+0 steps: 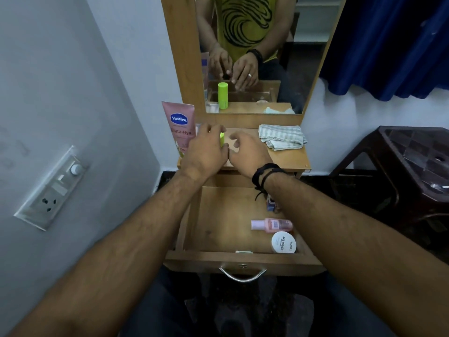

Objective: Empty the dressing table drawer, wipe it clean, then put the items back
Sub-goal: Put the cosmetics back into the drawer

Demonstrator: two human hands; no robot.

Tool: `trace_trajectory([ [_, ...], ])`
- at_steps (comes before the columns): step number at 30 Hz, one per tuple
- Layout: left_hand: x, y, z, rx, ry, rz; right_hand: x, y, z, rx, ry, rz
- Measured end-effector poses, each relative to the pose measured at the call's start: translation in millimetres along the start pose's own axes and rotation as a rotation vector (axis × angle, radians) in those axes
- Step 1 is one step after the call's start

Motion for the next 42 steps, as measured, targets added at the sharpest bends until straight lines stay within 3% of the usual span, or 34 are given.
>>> trace_trajectory([
  [5, -19, -4, 7, -0.033, 0.125, 0.081, -15, -2, 3, -0.008, 0.005, 0.008],
  [10, -30, -8, 14, -0.054, 0.143, 0.135, -19, -9, -2, -0.007, -0.012, 0.028],
  [21, -22, -4, 0, 0.005, 0.057, 0.040, -15, -3, -3, -0.042, 0.077, 0.071],
  [36, 55, -98, 5, 0.437, 0.139, 0.333, 53, -42, -56, 0.384, 0.112, 0.380],
  [42, 59, -128, 14, 0.488, 0.166, 0.347, 52, -60, -73, 0.537, 0.089, 0.454],
])
Point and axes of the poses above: each hand's wrist, its own x-axis away from the middle knuckle, its own y-axis out of the back of the hand, z = x × y, the point moved 3 cm from there along -x, towards the middle knuckle, and after that the axes turned 10 degrees about z, right-handed, at the moved point
